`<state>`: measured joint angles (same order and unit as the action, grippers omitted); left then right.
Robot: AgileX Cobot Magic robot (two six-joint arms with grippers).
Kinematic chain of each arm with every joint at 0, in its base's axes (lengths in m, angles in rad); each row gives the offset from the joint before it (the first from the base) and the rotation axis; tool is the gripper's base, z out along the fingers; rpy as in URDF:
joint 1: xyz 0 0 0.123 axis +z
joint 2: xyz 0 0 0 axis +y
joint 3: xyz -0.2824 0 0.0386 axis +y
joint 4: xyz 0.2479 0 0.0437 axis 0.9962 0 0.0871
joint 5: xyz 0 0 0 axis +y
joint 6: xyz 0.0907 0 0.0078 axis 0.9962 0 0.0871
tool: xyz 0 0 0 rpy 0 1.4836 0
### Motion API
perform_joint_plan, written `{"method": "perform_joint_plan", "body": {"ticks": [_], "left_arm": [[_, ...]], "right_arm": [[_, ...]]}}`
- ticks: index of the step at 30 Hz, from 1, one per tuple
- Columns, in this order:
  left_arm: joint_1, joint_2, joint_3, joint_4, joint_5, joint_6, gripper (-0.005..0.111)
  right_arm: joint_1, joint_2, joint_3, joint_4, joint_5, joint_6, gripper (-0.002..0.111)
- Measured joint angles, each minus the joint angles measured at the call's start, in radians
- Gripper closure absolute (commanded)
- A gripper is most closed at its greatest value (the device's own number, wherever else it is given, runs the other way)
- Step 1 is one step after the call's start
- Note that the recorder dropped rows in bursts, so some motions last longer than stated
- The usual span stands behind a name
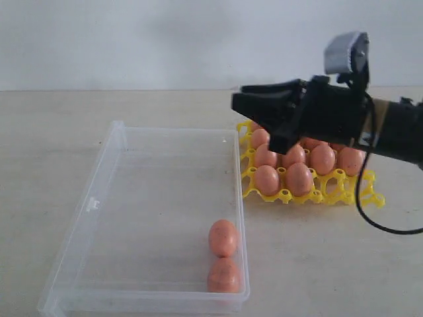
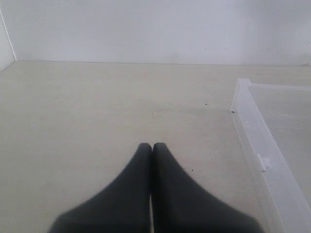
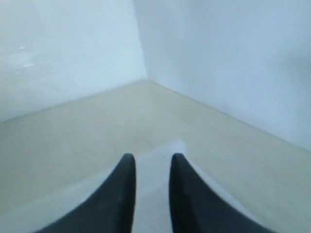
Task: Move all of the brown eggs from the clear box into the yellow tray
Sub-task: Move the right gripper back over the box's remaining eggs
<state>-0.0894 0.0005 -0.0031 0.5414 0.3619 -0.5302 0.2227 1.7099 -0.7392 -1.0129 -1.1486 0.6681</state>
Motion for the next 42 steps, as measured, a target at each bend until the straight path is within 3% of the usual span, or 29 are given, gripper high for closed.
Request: {"method": "perform_joint_plan", "body": {"ticks": [2,4,9,13,17,21,25,32,34,42], "left_arm": [[0.000,0.000,0.000,0.000,0.000,0.000,0.111],[0.000,0.000,0.000,0.000,0.000,0.000,0.111],[0.000,0.000,0.000,0.000,0.000,0.000,0.111],[0.000,0.000,0.000,0.000,0.000,0.000,0.111],[0.000,0.000,0.000,0.000,0.000,0.000,0.111],[0.000,0.000,0.000,0.000,0.000,0.000,0.111],[0.000,0.000,0.000,0.000,0.000,0.000,0.111],[0.000,0.000,0.000,0.000,0.000,0.000,0.111],[0.000,0.000,0.000,0.000,0.000,0.000,0.111],[0.000,0.000,0.000,0.000,0.000,0.000,0.111]], "right_arm": [[0.120,-0.038,-0.058,0.000,0.125,0.019,0.108],[0.244,-0.062,-0.134,-0.006,0.365,0.030,0.108],[0.536,-0.041,-0.357,-0.030,1.315,-0.011,0.108],[0.604,0.025,-0.562,0.045,1.864,-0.042,0.108],[0.605,0.083,-0.786,0.414,2.184,-0.301,0.108],[0.609,0.139,-0.940,0.853,2.320,-0.523,0.108],[0.615,0.205,-0.974,1.043,2.355,-0.567,0.103],[0.615,0.344,-0.974,1.107,2.365,-0.525,0.052],[0.615,0.354,-0.974,1.115,2.365,-0.510,0.047],[0.615,0.354,-0.974,1.131,2.365,-0.229,0.048]]}}
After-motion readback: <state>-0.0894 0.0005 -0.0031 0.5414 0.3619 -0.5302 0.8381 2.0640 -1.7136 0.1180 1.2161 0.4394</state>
